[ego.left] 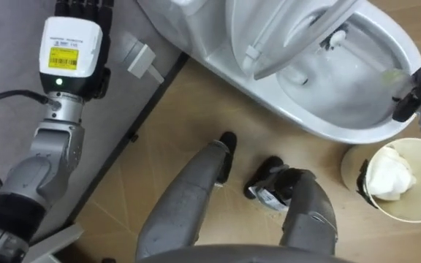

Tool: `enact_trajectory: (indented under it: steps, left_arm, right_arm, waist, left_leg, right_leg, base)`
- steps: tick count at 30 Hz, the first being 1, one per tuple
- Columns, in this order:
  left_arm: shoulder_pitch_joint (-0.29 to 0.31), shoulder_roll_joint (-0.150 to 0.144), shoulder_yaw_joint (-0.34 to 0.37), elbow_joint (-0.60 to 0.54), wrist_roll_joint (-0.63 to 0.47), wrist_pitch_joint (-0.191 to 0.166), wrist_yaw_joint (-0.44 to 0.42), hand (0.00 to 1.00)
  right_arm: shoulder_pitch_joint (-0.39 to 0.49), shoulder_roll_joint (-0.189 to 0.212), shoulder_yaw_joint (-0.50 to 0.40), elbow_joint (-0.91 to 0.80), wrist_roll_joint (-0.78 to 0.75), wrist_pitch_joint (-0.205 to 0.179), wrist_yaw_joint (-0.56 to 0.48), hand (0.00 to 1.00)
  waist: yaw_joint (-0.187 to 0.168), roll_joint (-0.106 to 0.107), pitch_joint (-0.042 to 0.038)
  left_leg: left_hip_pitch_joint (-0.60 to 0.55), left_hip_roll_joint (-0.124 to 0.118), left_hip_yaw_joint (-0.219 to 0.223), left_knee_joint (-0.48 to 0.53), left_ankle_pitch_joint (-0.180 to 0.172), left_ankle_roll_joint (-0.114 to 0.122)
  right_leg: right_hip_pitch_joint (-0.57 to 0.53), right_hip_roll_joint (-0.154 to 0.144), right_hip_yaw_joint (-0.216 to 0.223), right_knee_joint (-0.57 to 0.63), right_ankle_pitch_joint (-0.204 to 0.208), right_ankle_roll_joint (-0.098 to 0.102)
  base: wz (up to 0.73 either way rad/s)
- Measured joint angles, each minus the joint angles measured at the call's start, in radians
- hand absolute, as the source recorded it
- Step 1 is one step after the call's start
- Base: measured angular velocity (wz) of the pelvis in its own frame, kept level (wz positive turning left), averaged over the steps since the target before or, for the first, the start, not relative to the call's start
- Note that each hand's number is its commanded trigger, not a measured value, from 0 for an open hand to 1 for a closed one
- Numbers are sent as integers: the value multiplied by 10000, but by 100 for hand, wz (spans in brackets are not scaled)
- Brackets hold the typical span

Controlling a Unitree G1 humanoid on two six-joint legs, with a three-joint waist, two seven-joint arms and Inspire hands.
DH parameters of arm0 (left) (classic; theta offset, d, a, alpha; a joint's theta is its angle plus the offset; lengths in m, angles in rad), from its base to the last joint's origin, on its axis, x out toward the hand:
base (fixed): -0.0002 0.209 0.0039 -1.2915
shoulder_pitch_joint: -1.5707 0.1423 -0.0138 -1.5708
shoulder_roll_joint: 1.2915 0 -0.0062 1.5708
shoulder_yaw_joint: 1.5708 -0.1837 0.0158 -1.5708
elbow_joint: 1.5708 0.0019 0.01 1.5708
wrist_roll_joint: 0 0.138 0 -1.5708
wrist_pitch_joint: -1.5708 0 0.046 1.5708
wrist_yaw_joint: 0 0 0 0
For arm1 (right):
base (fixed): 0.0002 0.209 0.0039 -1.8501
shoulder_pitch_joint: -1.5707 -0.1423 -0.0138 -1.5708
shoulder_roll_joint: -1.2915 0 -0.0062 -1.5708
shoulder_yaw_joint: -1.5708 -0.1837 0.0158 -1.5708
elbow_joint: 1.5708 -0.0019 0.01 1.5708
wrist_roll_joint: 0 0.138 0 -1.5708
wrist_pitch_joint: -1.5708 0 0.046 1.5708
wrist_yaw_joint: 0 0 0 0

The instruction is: Brush toilet

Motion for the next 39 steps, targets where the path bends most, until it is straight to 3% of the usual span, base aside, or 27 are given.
enact_trajectory:
  steps: [1, 2, 3, 5, 7, 11, 19, 23, 26, 28, 30, 34, 36, 38, 39]
  left_arm:
    - [-1, -47, -45, 25, 0, 14, -33, 0]
    - [-7, -145, -146, 37, 2, 77, -141, 0]
    - [-23, -246, -193, 26, 15, 78, -191, 0]
    - [-24, -298, -228, 56, 9, 84, -191, 0]
    - [-45, -439, -228, 220, 8, 114, -201, 0]
    - [-106, -554, -228, 250, -266, 118, -344, 0]
    - [-332, -957, -250, 33, -990, 37, -342, 0]
    - [-741, -966, -255, 18, -1150, -342, -342, 0]
    - [-1168, -947, -390, 31, -1169, -372, -268, 0]
    - [-1410, -885, -594, 34, -1282, -371, -157, 0]
    - [-1424, -881, -595, -3, -1154, -384, 135, 0]
    - [-1650, -877, -601, 214, -1133, -467, 407, 0]
    - [-1741, -636, -601, 316, -1147, -462, 633, 0]
    - [-1810, -413, -640, 336, -1155, -472, 710, 0]
    - [-1809, -333, -642, 337, -1156, -448, 758, 0]
  right_arm:
    - [28, 2, 136, 0, -127, -1, 93, 100]
    - [78, 20, 488, -6, -416, 64, 265, 100]
    - [155, 52, 792, -4, -734, 288, 371, 100]
    - [296, 126, 944, -8, -933, 560, 452, 100]
    - [414, 288, 1061, -118, -1054, 641, 426, 100]
    - [503, 453, 1071, -233, -1157, 864, 461, 100]
    - [984, 817, 1067, -1096, -1636, 1090, 288, 100]
    - [1130, 932, 1067, -1337, -1701, 1087, 189, 100]
    - [1040, 941, 1072, -1245, -1656, 1086, 179, 100]
    - [892, 934, 1129, -1122, -1336, 1081, 112, 100]
    - [391, 1089, 1138, -629, -918, 957, 51, 100]
    - [138, 1137, 988, -474, -589, 619, -106, 100]
    - [-261, 1097, 921, -446, -536, 409, -323, 100]
    - [-516, 910, 923, -423, -383, 222, -389, 100]
    - [-638, 787, 912, -387, -222, 141, -388, 100]
  waist:
    - [45, 118, -11]
    - [158, 369, -44]
    - [309, 539, -69]
    - [352, 642, -115]
    - [359, 672, -115]
    - [381, 938, -115]
    - [-211, 1010, -129]
    - [-344, 1004, -129]
    - [-337, 968, -111]
    - [-282, 875, -80]
    - [-245, 514, 4]
    - [-349, -12, 22]
    - [-532, -428, 89]
    - [-707, -601, 157]
    - [-810, -741, 152]
  left_leg:
    - [1, -10, 0, -1, -3, 5]
    - [-8, -21, -3, -2, 0, 4]
    - [-22, -21, 1, -4, 14, -8]
    - [-45, -47, 0, -72, 16, -9]
    - [29, -9, -4, -98, -15, 24]
    - [174, 226, -203, -69, -172, -90]
    - [511, 345, -368, -403, -215, -164]
    - [735, 424, -371, -590, -245, -198]
    - [752, 450, -247, -583, -277, -186]
    - [740, 438, -218, -610, -274, -182]
    - [705, 479, 121, -616, -267, -170]
    - [592, 429, 180, -568, -248, -144]
    - [537, 399, 312, -529, -227, -116]
    - [445, 411, 314, -402, -227, -114]
    - [376, 385, 335, -373, -208, -83]
  right_leg:
    - [-3, -11, 0, -2, 3, 5]
    - [-1, -28, -18, 0, -6, 20]
    - [-20, -28, -17, -1, -9, 30]
    - [-63, -72, -41, 17, -43, 66]
    - [28, -31, -70, -16, -55, -44]
    - [434, 292, -344, -407, -87, -105]
    - [881, 576, -495, -960, -62, -133]
    - [1173, 731, -518, -1296, -28, -105]
    - [1159, 731, -466, -1288, -43, -85]
    - [1047, 707, -343, -1240, -49, -79]
    - [768, 662, -1, -1061, -57, -89]
    - [519, 591, 135, -865, -97, -96]
    - [334, 504, 283, -666, -125, -100]
    - [292, 498, 282, -610, -125, -99]
    - [211, 443, 285, -536, -129, -90]
  base:
    - [-3]
    - [0]
    - [0]
    - [6]
    - [3]
    - [2]
    - [1]
    - [-3]
    - [-2]
    - [-14]
    - [-30]
    - [-4]
    - [-6]
    - [-2]
    - [0]
